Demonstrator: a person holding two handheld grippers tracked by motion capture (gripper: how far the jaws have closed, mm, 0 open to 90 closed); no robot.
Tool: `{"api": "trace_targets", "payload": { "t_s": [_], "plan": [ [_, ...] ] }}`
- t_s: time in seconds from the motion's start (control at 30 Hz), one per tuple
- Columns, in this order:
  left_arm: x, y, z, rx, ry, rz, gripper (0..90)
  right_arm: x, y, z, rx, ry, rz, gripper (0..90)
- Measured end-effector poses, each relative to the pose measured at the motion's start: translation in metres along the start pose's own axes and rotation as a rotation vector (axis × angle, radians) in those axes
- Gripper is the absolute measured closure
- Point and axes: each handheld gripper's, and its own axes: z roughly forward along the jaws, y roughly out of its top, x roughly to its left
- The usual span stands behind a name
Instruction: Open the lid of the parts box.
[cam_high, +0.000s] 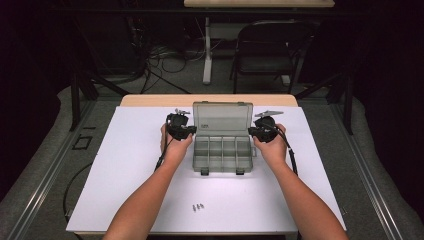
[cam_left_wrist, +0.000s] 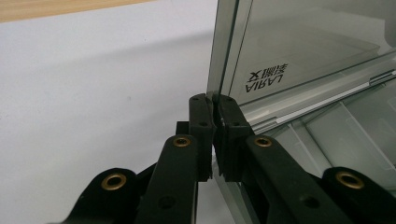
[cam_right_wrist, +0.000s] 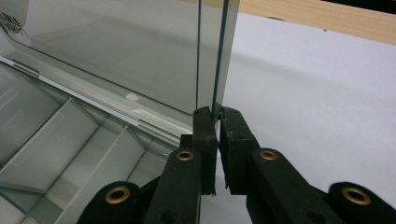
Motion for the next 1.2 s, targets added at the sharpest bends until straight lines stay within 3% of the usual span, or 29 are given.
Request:
{"api": "trace_targets", "payload": {
  "t_s": [0.6, 0.73, 0.77, 1.0, 1.2],
  "plan": [
    [0.004, 0.0018, 0.0048, 0.009, -0.012, -0.052, 86.8, -0.0037, -0.0015, 0.0054, -0.012, 0.011, 0.062, 86.0],
    [0.0055, 0.0016, 0.0054, 0.002, -0.025, -0.067, 86.5, -0.0047, -0.0007, 0.0041, 0.007, 0.018, 0.08, 86.2],
    [0.0067, 0.0014, 0.0053, -0.002, -0.038, -0.072, 86.2, -0.0044, -0.0012, 0.0053, -0.01, 0.023, 0.09, 86.2],
    [0.0077, 0.002, 0.0016, -0.024, -0.049, -0.096, 77.1, -0.0049, -0.0008, 0.005, -0.006, 0.026, 0.104, 86.4],
    [0.0055, -0.0013, -0.0008, -0.012, -0.052, -0.092, 73.6, -0.0057, -0.0006, 0.0049, -0.004, 0.032, 0.119, 86.5]
  ]
}}
